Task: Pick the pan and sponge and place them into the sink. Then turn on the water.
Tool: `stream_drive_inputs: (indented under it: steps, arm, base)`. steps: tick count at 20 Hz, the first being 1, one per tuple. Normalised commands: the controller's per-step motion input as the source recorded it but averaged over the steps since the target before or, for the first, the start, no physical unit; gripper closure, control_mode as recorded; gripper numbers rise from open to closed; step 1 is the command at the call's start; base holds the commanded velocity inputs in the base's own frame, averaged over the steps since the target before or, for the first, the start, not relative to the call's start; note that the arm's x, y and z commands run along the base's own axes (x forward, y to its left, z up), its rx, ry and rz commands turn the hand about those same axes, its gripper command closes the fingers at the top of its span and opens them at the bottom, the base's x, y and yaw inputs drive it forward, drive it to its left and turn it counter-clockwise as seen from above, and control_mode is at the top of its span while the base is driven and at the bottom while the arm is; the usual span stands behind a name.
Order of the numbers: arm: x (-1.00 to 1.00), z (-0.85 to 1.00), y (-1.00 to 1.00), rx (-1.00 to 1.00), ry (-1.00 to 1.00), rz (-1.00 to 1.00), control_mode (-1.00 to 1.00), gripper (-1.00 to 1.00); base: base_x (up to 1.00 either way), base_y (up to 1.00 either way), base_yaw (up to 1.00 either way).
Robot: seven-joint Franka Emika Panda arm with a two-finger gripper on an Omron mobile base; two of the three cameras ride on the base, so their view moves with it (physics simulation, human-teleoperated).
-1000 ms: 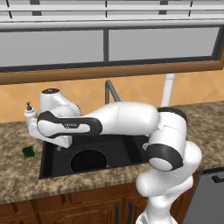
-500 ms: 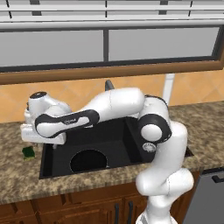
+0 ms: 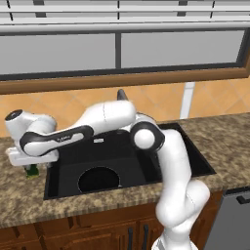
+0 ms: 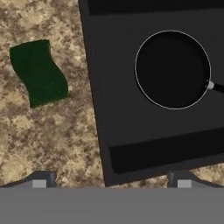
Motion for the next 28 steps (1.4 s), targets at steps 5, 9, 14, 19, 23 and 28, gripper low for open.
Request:
stream_drive_inputs:
  steps: [5, 9, 14, 19, 23, 28]
  arm:
    - [0.26, -0.01, 0.15, -0.01, 0.00, 0.00, -1.00, -1.00]
    - [0.18, -0.14, -0.01, 0.00, 0.00, 0.00, -1.00, -1.00]
    - [0.13, -0.45, -0.12, 0.07, -0.01, 0.02, -1.00, -1.00]
    - [0.25, -0.27, -0.25, 0.14, -0.02, 0.08, -1.00, -1.00]
    - [0.22, -0.26, -0.28, 0.18, 0.00, 0.10, -1.00, -1.00]
    - [0.17, -0.13, -0.12, 0.11, -0.02, 0.09, -1.00, -1.00]
  base:
    - [0.00, 0.00, 0.00]
    - [0.00, 0.00, 0.00]
    - [0.00, 0.00, 0.00]
    - [0.00, 0.00, 0.00]
    - [0.00, 0.00, 0.00]
    - [0.00, 0.00, 0.00]
